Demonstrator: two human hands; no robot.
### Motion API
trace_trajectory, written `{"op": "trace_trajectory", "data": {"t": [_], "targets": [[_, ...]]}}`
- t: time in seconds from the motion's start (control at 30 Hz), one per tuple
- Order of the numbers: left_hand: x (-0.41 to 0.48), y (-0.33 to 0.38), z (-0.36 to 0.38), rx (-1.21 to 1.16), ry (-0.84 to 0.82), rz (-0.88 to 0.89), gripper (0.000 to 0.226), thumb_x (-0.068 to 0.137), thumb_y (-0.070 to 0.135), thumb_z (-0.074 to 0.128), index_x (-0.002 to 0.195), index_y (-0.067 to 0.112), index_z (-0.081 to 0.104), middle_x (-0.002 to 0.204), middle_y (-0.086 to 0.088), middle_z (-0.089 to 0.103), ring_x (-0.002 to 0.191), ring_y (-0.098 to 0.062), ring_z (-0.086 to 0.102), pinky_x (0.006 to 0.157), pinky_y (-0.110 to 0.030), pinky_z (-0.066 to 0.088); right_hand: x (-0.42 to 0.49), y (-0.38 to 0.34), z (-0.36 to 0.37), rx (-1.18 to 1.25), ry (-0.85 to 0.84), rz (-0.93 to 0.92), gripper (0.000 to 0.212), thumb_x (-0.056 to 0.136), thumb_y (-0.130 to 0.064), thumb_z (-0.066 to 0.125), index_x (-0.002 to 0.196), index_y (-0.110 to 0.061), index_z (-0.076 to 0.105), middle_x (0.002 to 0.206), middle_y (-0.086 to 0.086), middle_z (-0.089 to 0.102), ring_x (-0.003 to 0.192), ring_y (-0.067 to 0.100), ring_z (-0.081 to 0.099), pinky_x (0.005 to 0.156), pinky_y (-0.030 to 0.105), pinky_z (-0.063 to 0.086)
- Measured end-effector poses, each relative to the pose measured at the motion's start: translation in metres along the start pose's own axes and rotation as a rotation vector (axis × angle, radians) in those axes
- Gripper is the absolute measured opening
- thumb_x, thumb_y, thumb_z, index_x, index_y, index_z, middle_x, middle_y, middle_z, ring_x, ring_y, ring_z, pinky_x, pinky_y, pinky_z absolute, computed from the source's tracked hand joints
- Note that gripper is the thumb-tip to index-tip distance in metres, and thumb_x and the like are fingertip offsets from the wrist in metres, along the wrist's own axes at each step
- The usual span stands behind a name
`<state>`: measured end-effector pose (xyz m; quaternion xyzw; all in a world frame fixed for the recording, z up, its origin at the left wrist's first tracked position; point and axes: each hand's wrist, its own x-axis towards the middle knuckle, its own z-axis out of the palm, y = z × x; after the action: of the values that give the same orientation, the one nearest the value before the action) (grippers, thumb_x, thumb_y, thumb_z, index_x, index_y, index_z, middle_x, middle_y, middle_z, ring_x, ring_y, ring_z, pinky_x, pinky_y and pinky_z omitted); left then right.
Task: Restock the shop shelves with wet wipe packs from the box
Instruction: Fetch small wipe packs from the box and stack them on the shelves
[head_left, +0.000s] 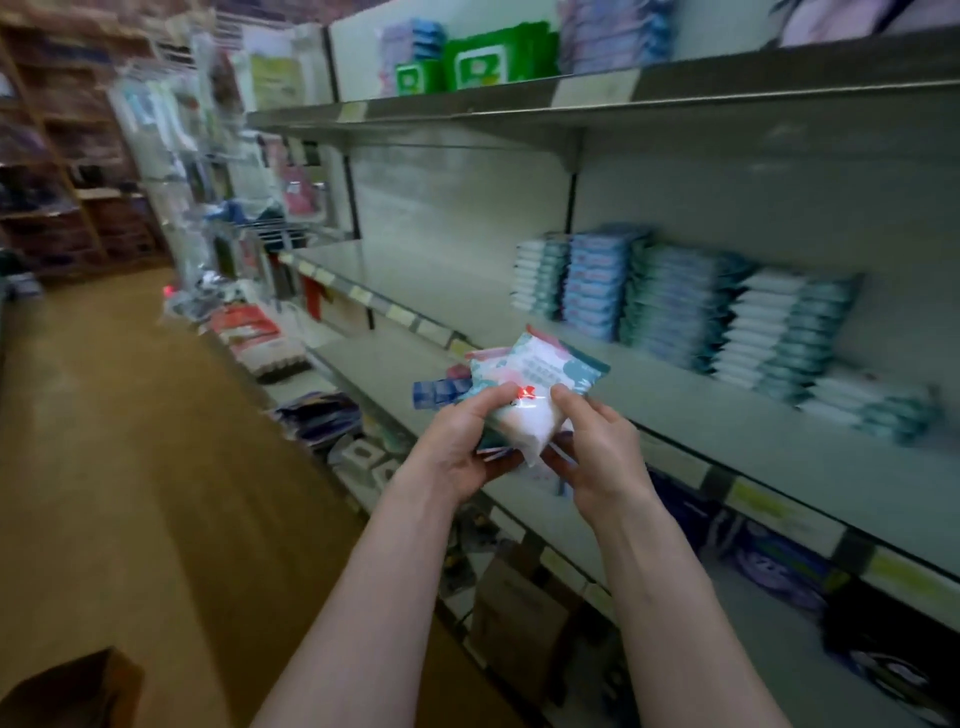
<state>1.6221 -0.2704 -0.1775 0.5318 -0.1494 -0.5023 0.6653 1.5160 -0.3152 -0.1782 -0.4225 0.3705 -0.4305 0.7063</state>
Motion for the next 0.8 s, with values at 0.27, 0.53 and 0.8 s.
{"op": "trace_trajectory", "data": {"t": [0.27, 0.53, 0.8], "targets": [[0.067, -0.009, 0.076, 0.088, -0.158, -0.113, 0.023, 0.09, 0.024, 0.065, 0.107, 0.009, 0.063, 0.101, -0.014, 0.065, 0.075, -0.024, 0.063, 0.052, -0.029, 0.053, 0.04, -0.032, -0.05, 0.04, 0.243, -0.069, 0.009, 0.09, -0.014, 0.063, 0.083, -0.011, 0.067, 0.069, 0.004, 0.067, 0.062, 0.016, 0.062, 0.062, 0.028, 0.053], [0.121, 0.003, 0.137, 0.142, -0.371, -0.189, 0.019, 0.091, 0.024, 0.065, 0.097, 0.006, 0.062, 0.09, -0.015, 0.066, 0.072, -0.027, 0.064, 0.053, -0.034, 0.058, 0.088, -0.063, -0.078, 0.027, 0.387, -0.124, 0.003, 0.089, -0.018, 0.063, 0.089, -0.014, 0.064, 0.083, 0.004, 0.07, 0.073, 0.016, 0.065, 0.068, 0.028, 0.054], [0.148, 0.001, 0.177, 0.21, -0.602, -0.306, 0.019, 0.092, 0.021, 0.064, 0.103, 0.006, 0.061, 0.107, -0.018, 0.065, 0.082, -0.032, 0.066, 0.063, -0.045, 0.059, 0.105, -0.088, -0.117, -0.017, 0.555, -0.125, 0.011, 0.088, -0.025, 0.065, 0.092, -0.015, 0.064, 0.084, 0.005, 0.071, 0.075, 0.015, 0.065, 0.063, 0.027, 0.051]]}}
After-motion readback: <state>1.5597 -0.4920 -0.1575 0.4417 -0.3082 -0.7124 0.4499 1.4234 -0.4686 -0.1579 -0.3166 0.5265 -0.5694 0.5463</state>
